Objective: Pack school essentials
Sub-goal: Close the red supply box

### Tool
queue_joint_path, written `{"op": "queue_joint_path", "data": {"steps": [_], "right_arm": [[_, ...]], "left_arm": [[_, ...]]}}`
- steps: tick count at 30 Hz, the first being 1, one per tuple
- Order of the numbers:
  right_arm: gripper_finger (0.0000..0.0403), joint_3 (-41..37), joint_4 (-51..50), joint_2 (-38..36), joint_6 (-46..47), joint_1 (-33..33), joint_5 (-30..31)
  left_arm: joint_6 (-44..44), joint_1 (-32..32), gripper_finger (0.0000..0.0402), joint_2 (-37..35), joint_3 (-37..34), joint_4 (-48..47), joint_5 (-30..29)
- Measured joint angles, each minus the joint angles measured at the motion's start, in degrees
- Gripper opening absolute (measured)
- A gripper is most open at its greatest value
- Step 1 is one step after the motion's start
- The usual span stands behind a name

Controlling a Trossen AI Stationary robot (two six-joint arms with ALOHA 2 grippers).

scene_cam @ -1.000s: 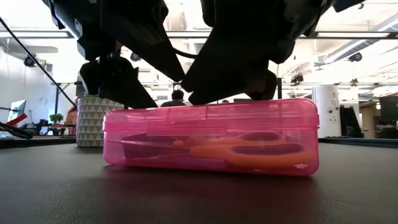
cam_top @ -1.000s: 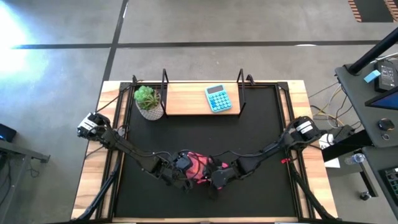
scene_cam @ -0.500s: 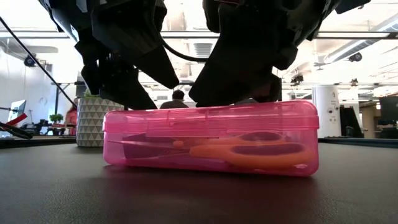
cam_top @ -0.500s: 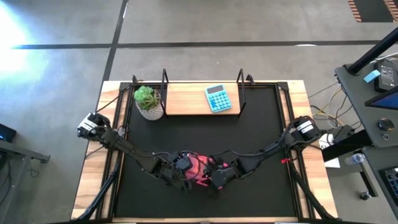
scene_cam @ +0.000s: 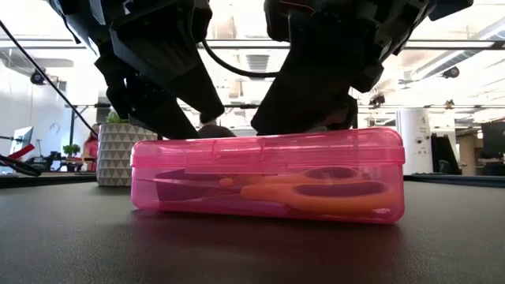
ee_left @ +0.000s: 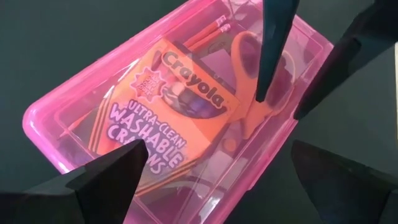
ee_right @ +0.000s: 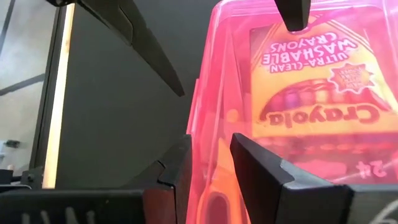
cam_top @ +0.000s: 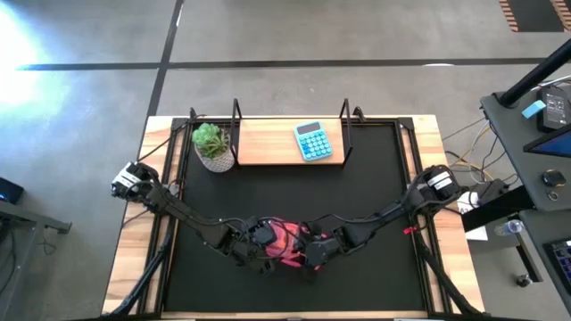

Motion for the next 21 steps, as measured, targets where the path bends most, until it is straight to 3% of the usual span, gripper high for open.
{"op": "queue_joint_path", "data": {"steps": [21], "right_arm": [[0.0109, 0.5, -2.8, -7.2, -0.1, 0.7, -0.5]], "left_arm": [[5.6, 0.1, 0.0389, -6.8, 3.2, -2.4, -0.5]]}}
